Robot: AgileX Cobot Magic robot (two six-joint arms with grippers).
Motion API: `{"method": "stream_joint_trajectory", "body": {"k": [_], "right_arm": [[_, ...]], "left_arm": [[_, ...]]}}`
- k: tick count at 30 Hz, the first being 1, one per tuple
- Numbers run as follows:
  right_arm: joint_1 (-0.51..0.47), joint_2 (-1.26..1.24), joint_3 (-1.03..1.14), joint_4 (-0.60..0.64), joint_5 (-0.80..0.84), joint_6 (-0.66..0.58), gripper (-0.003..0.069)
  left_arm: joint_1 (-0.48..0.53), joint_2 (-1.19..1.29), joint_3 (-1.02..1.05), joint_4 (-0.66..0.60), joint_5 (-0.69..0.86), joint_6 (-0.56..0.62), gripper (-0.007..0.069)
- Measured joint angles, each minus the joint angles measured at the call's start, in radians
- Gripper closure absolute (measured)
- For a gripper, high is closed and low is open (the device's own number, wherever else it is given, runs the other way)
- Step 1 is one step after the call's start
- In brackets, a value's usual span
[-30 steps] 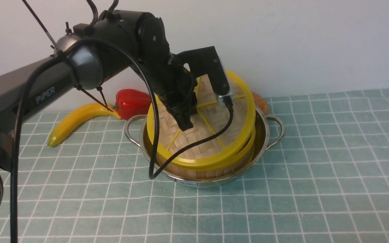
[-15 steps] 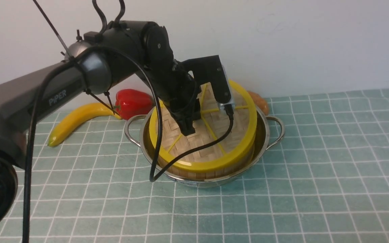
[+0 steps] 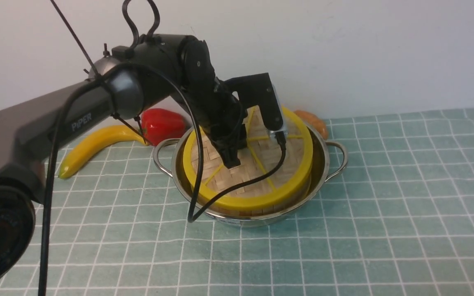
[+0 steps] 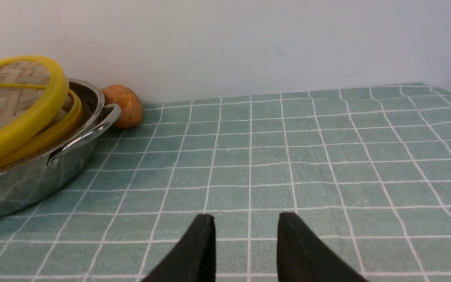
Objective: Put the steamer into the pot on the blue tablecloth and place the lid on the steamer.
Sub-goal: 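Place the yellow bamboo steamer lid onto the steamer in the pot with the left gripper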
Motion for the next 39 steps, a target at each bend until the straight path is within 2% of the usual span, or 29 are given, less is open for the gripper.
{"method": "stream_joint_trajectory", "body": {"k": [5, 14, 25, 31, 39], "right_arm": [[0.0, 0.0, 0.0, 0.0, 0.0, 0.0, 0.0416], [0.0, 0.0, 0.0, 0.0, 0.0, 0.0, 0.0416], [0.0, 0.0, 0.0, 0.0, 0.0, 0.0, 0.0416], [0.0, 0.0, 0.0, 0.0, 0.0, 0.0, 0.0416], [0.0, 0.0, 0.0, 0.0, 0.0, 0.0, 0.0416]], "left_arm": [[0.0, 0.0, -0.011, 0.001, 0.003, -0.002, 0.0508], [0.0, -0.034, -0.105, 0.0, 0.136, -0.063, 0.0508], [0.0, -0.036, -0.138, 0.008, 0.21, -0.081, 0.0508], [0.0, -0.033, -0.14, 0.061, 0.204, -0.107, 0.0508], [0.0, -0.001, -0.143, 0.063, 0.191, -0.108, 0.0508]]}}
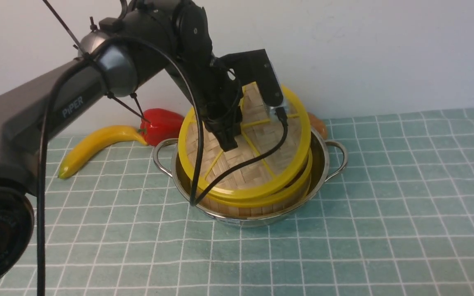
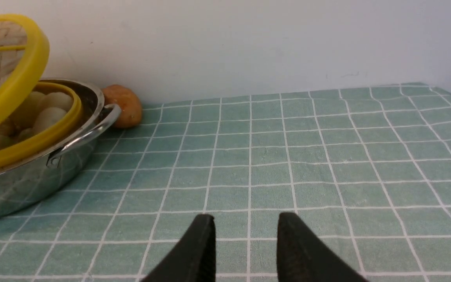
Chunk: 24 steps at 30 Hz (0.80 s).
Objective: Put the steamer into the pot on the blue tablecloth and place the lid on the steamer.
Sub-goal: 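Place the yellow bamboo steamer lid onto the steamer in the pot with the left gripper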
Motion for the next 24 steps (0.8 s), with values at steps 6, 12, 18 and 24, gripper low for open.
{"method": "stream_joint_trajectory", "body": {"k": [6, 12, 18, 24], "right_arm": [[0.0, 0.0, 0.0, 0.002, 0.0, 0.0, 0.0416], [0.0, 0.0, 0.0, 0.001, 0.0, 0.0, 0.0416], [0.0, 0.0, 0.0, 0.001, 0.0, 0.0, 0.0416], [0.0, 0.0, 0.0, 0.001, 0.0, 0.0, 0.0416]], "left_arm": [[0.0, 0.011, 0.0, 0.0, -0.02, 0.0, 0.0508], [0.0, 0.014, 0.0, -0.001, -0.038, 0.005, 0.0508], [0.0, 0.04, 0.0, -0.001, -0.054, 0.008, 0.0508], [0.0, 0.054, 0.0, -0.01, -0.086, 0.024, 0.0508]]}}
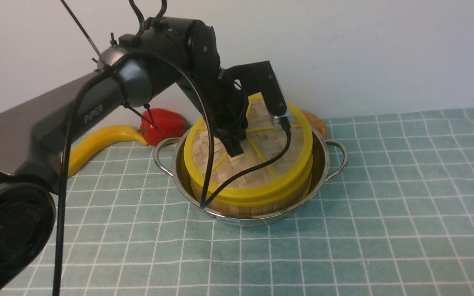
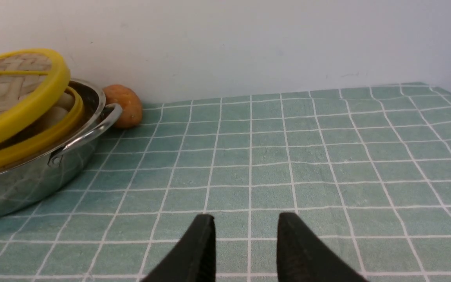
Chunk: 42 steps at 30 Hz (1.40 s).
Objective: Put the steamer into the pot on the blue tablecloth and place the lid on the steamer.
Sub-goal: 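Place the yellow bamboo steamer lid onto the steamer in the pot with the left gripper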
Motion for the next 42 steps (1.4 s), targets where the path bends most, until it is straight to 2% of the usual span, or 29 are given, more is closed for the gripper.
{"method": "stream_joint_trajectory", "body": {"k": [7, 24, 42], "right_arm": [[0.0, 0.0, 0.0, 0.0, 0.0, 0.0, 0.0416], [0.0, 0.0, 0.0, 0.0, 0.0, 0.0, 0.0416], [0.0, 0.0, 0.0, 0.0, 0.0, 0.0, 0.0416]], "left_arm": [[0.0, 0.032, -0.001, -0.021, -0.009, 0.039, 0.0508], [0.0, 0.046, -0.002, -0.026, -0.07, 0.032, 0.05], [0.0, 0.057, -0.087, -0.028, 0.01, 0.035, 0.0508]]}}
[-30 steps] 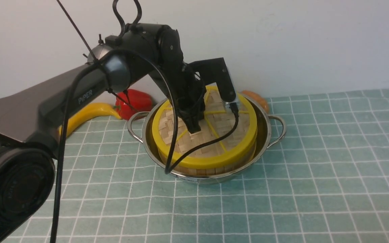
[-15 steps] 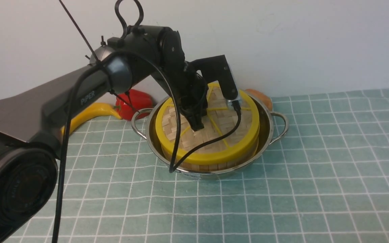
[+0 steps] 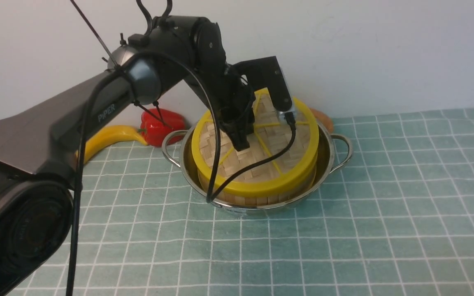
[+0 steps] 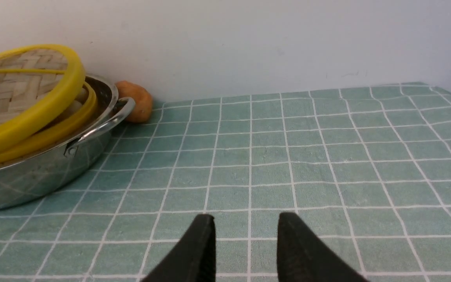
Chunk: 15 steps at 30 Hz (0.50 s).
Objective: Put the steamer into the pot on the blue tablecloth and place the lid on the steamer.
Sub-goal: 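Place the yellow bamboo steamer lid onto the steamer in the pot with the left gripper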
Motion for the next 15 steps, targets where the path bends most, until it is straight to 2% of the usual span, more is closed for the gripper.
{"method": "stream_joint_trajectory", "body": {"k": [7, 15], "right_arm": [[0.0, 0.0, 0.0, 0.0, 0.0, 0.0, 0.0416], [0.0, 0.0, 0.0, 0.0, 0.0, 0.0, 0.0416]], "left_arm": [[0.0, 0.003, -0.006, 0.0, 0.004, 0.001, 0.0508], [0.0, 0.005, -0.065, 0.0, 0.087, -0.004, 0.0508]]}}
